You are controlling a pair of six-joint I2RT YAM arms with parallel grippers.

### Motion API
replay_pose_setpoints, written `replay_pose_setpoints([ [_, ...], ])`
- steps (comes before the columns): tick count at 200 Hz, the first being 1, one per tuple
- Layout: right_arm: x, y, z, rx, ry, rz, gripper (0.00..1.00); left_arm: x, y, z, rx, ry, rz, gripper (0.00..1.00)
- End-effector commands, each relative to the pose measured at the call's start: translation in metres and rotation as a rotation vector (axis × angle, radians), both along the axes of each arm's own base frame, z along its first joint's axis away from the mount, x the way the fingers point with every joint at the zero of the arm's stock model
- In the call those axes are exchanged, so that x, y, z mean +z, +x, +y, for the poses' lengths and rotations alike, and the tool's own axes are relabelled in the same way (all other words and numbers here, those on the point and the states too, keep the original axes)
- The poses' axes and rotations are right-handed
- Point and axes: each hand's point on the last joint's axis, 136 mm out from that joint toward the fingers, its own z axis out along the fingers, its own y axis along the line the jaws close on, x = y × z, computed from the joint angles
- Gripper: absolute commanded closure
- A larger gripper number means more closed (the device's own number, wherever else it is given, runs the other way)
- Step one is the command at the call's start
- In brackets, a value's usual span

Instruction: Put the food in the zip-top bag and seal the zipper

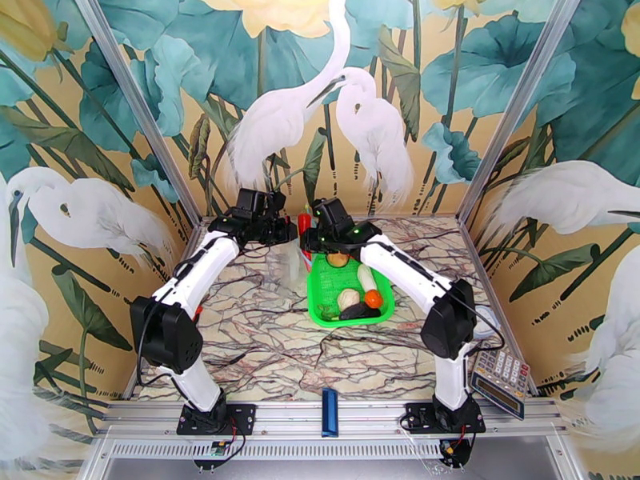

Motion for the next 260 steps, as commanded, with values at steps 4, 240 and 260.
replay_pose_setpoints([
  [4, 0.014, -0.013, 0.011, 0.076, 0.017, 0.002, 0.58, 0.024, -0.001, 0.003, 0.011, -0.019, -0.076, 1.00],
  [240, -0.081, -0.094, -0.183, -0.086, -0.576, 0.342, 0.43, -0.021, -0.043, 0.030, -0.025, 0.185, 0.038, 1.00],
  [260, -0.091, -0.099, -0.197, -0.100, -0.650, 0.358, 0.43, -0.021, -0.042, 0.029, -0.029, 0.179, 0.035, 1.00],
])
